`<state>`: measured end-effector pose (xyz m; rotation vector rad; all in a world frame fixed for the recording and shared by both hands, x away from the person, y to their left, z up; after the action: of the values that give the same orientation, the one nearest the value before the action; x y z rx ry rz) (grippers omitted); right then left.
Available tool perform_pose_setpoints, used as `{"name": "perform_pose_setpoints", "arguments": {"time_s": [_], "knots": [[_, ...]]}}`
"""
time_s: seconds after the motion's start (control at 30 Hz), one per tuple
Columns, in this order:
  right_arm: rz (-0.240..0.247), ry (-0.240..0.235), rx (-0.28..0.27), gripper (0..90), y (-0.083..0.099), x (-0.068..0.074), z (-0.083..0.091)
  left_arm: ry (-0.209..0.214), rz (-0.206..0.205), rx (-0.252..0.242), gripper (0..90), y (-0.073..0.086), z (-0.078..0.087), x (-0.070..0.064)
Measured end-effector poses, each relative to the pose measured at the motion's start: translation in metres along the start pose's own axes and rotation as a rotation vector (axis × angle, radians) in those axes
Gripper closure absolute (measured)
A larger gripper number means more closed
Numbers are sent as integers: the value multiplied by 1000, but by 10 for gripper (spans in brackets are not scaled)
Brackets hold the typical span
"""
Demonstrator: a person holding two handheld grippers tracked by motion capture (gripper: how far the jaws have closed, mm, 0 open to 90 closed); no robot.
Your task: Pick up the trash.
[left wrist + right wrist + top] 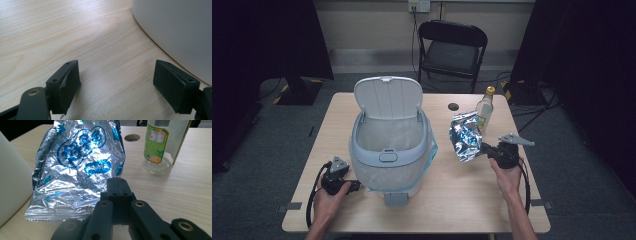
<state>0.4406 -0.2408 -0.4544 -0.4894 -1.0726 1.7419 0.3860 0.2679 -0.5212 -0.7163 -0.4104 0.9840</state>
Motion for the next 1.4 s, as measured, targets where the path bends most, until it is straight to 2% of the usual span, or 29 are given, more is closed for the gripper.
{"name": "perform_pose_setpoints", "arguments": {"time_s": [0.33, 0.67, 1.03, 1.4], "knots": [[-5, -19, -65, 900, -13, 6, 29, 0, 0, 0, 209, 0, 0, 0], [26, -45, -167, 900, -36, 18, 58, 0, 0, 0, 209, 0, 0, 0], [33, -68, -234, 900, -47, 25, 75, 0, 0, 0, 209, 0, 0, 0], [81, -110, -316, 900, -63, 44, 93, -4, 2, 1, 208, 0, 0, 0]]}}
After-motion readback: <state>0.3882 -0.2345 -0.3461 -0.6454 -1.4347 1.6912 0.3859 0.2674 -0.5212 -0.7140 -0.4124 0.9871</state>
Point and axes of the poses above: each handheld gripper's, and its own axes: z roughly backward along the jaws, y roughly out of its underside, x roughly to its left, the point moved 3 cm from there along -z, roughly forward along the jaws, and after that the axes turned 3 degrees about x, right-handed, at the moved point
